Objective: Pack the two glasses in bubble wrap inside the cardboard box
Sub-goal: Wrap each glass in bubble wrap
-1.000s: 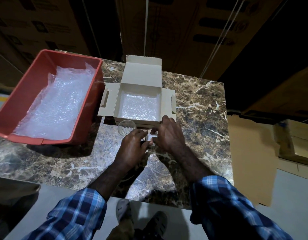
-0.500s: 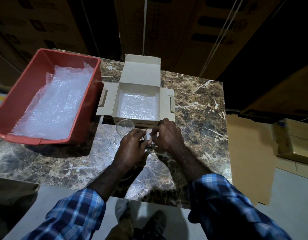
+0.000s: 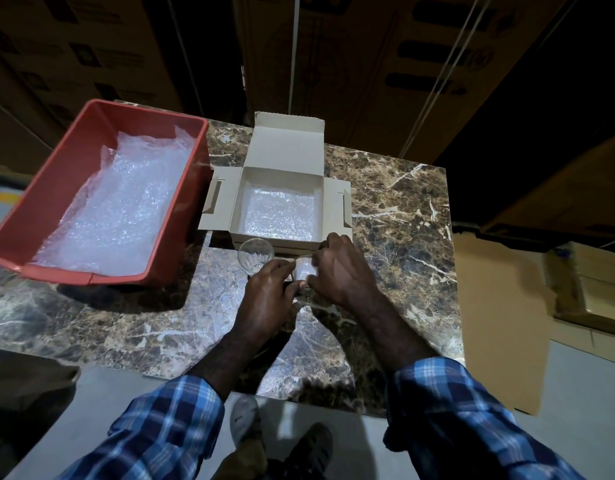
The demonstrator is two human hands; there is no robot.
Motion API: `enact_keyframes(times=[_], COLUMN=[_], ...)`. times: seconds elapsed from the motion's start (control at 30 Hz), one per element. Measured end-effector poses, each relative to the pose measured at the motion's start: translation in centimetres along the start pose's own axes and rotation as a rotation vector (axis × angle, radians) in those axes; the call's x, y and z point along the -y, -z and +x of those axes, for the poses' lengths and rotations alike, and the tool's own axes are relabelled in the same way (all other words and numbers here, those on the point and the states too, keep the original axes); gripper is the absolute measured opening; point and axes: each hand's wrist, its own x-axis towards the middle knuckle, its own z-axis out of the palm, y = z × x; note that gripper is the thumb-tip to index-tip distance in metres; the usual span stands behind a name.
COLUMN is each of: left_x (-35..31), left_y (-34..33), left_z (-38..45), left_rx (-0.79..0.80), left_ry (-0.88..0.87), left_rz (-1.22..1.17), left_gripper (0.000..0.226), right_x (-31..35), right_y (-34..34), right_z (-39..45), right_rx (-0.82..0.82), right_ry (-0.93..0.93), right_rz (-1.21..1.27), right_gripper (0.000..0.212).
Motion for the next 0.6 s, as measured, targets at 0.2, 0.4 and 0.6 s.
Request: enact_keyframes(times=[0.2, 0.4, 0.6], left_x=[0.2, 0.0, -0.1], left_y=[-0.1, -0.1, 0.1], left_z=[0.0, 0.0, 0.0], left_rx=[0.004, -0.003, 0.004], left_ry=[0.000, 0.004, 0.002], left_rz=[-0.025, -0.044, -0.036], left_gripper=[0.036, 0.035, 0.034], right_x=[-0.1, -0.9, -0.6], right_y=[-0.1, -1.4, -0.5], right_z=[0.2, -1.0, -1.0], right_rx=[-0.030, -0.183, -0.116], right_ry=[0.037, 0.218, 0.193], right_rz=[0.145, 0.196, 0.427], right_gripper=[0.019, 0.010, 0.039])
